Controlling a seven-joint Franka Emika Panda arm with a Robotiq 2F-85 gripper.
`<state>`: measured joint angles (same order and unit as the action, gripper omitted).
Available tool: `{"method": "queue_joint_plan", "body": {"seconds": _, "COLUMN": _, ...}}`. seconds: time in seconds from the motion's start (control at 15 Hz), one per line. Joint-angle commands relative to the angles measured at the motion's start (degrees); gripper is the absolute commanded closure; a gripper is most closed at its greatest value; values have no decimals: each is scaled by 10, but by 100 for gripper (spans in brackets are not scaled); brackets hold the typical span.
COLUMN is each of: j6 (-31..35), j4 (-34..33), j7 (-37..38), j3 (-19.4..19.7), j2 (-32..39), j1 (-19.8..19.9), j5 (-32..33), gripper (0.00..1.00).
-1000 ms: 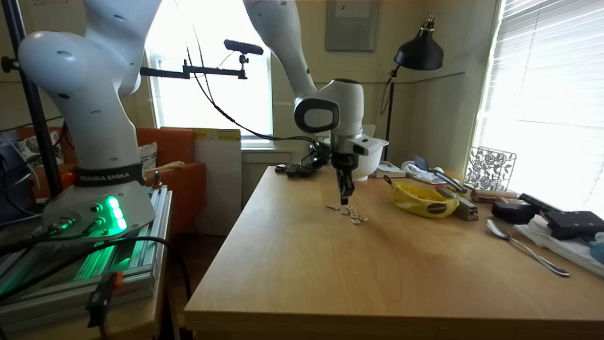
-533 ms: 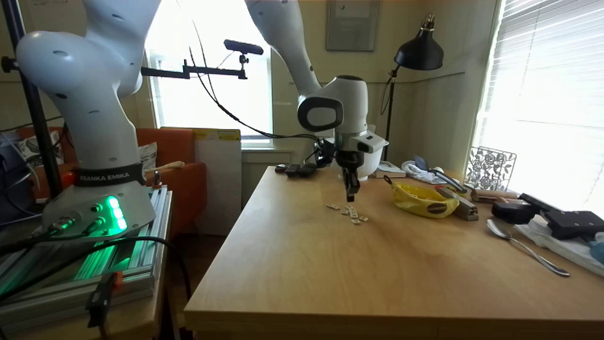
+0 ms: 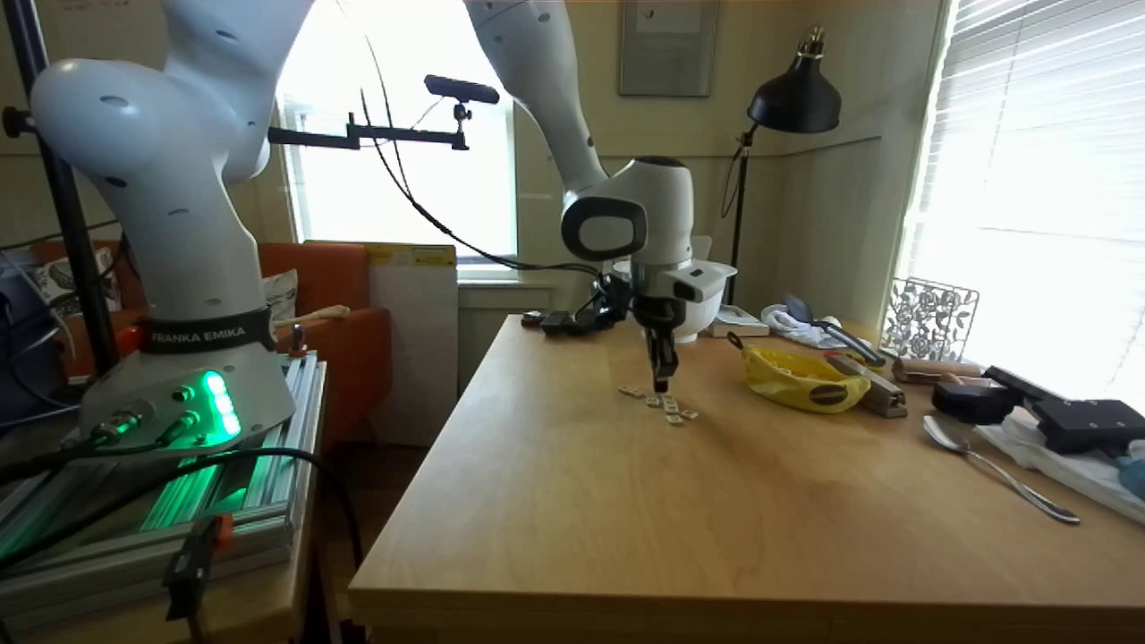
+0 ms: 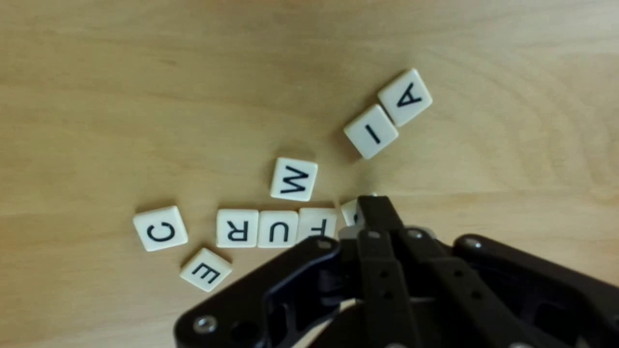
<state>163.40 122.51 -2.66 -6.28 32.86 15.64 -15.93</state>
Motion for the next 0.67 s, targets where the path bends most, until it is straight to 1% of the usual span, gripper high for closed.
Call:
{"method": "queue_joint_plan", "body": {"seconds": 0.0, "j6": -11, "j4": -7, "j7": -14, "j3": -2, "j2": 11, "j1": 4, "j5": -4, "gripper": 100}}
{"method": "queue_joint_plan", "body": {"seconds": 0.27, "j6": -44, "j4": -1, "j7": -34, "j3": 3, "j2": 4, "j1": 3, "j5": 10, "gripper": 100}}
{"method": "queue_joint_plan", "body": {"seconds": 0.6, "j6": -104, "j4": 7, "j7": -90, "j3": 3, "j2": -14, "j1": 5, "j5": 13, "gripper": 100}}
